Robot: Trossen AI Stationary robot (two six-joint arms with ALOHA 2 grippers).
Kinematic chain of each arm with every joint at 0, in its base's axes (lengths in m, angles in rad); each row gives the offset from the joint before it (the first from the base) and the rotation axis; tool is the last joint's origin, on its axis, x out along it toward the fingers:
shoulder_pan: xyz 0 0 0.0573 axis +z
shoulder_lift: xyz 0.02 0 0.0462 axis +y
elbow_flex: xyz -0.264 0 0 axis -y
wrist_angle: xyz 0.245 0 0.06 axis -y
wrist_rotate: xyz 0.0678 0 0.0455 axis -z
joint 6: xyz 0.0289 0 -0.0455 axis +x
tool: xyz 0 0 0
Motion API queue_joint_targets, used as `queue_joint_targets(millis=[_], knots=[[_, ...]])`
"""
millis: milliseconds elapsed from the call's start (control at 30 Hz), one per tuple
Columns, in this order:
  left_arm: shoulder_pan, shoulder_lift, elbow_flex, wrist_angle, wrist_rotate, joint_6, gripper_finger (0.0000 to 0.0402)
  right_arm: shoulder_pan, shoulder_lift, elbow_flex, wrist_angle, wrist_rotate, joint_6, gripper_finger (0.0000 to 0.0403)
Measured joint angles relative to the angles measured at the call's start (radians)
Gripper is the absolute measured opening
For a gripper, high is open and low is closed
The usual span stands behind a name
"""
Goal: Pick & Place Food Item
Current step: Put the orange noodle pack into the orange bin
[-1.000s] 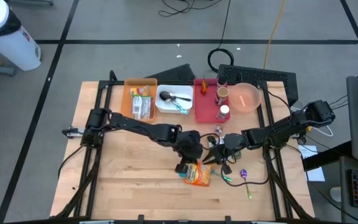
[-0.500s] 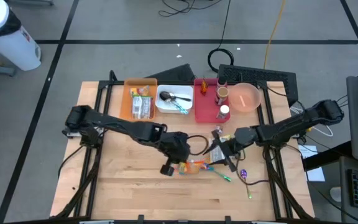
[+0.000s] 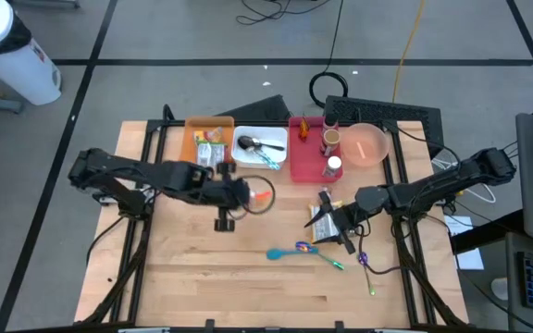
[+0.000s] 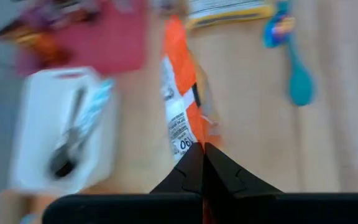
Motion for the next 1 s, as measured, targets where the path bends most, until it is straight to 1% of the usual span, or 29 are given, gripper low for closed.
queue_joint_targets(millis=[133, 267, 400, 533, 733, 867, 1000], knots=[[0.052, -0.066, 0.0, -0.056, -0.072, -0.008, 0.0, 0.0, 0.0, 0.0, 0.004, 0.001, 0.0, 0.0225], [0.138, -0.12, 0.0, -0.095, -0.121, 0.01, 0.0, 0.0, 0.0, 0.0, 0.004, 0.002, 0.0, 0.0224], [0.257, -0.145, 0.001, -0.145, -0.163, 0.034, 0.0, 0.0, 0.0, 0.0, 0.004, 0.003, 0.0, 0.0224], [0.39, -0.147, 0.001, -0.186, -0.178, 0.054, 0.0, 0.0, 0.0, 0.0, 0.004, 0.003, 0.0, 0.0224], [0.566, -0.146, 0.001, -0.178, -0.217, 0.103, 0.0, -0.001, 0.0, 0.0, 0.003, 0.004, 0.0, 0.0224], [0.67, -0.146, 0.001, -0.187, -0.228, 0.05, 0.0, 0.0, 0.0, 0.0, -0.013, 0.052, 0.003, 0.0224], [0.739, -0.147, -0.023, -0.196, -0.243, -0.094, 0.0, 0.0, 0.0, 0.0, -0.05, 0.102, 0.003, 0.0224]])
